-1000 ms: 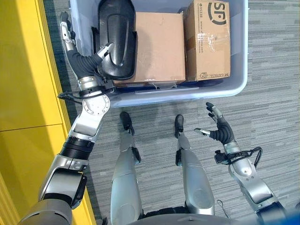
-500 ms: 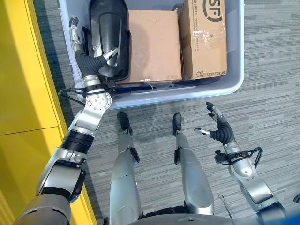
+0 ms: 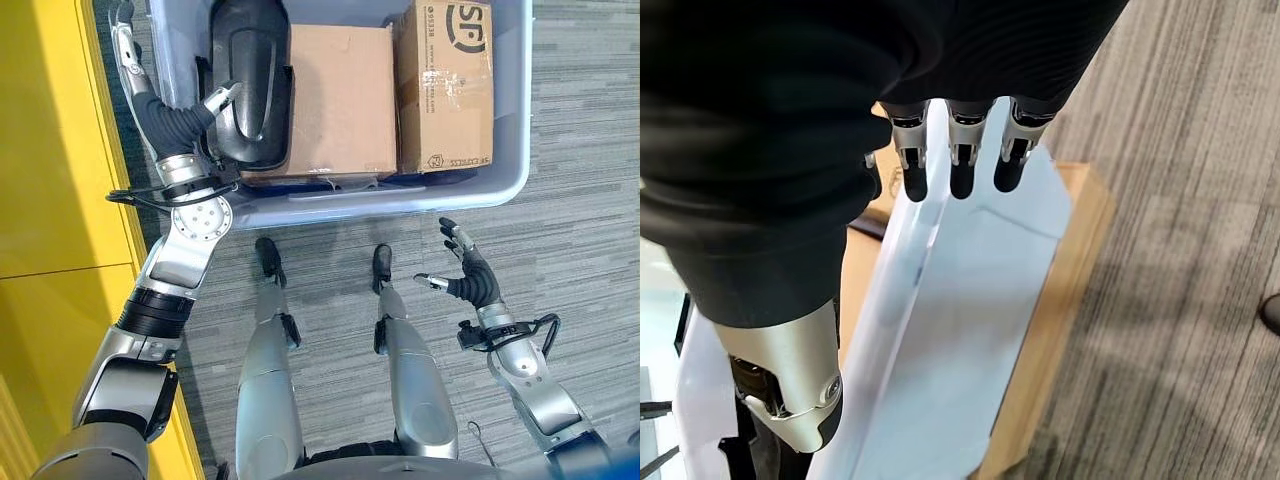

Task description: Move parts from the plastic box to the shelf.

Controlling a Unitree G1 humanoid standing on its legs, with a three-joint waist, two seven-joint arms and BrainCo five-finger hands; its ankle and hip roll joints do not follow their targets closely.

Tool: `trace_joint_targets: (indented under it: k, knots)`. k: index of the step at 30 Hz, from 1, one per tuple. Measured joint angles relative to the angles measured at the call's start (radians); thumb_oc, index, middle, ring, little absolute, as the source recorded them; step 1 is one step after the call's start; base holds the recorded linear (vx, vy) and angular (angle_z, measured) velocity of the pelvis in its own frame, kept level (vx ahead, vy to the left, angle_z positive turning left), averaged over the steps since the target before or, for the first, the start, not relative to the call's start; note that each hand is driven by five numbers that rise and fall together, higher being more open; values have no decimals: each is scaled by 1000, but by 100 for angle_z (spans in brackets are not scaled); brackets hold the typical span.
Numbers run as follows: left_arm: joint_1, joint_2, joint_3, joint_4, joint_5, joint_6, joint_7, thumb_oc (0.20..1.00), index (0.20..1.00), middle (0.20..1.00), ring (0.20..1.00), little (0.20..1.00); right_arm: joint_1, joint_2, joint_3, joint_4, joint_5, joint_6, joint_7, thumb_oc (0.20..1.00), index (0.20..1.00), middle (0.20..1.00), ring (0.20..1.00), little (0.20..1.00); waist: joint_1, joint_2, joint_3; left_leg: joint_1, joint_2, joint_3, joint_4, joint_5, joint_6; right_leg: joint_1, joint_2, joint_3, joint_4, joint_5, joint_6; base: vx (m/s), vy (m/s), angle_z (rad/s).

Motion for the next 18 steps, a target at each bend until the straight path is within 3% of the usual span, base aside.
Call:
trace_joint_targets:
  k: [18]
  knots:
    - [-181,-14,-221,336,-142,-17,-114,1000,1000,1000,1000,1000,39,0,15,10,8,-1,15,1000,1000,1000,1000,1000,-50,0,0,-3,1,8,-1,0,0,-12,1,11,0,2,1,-1,1,-1]
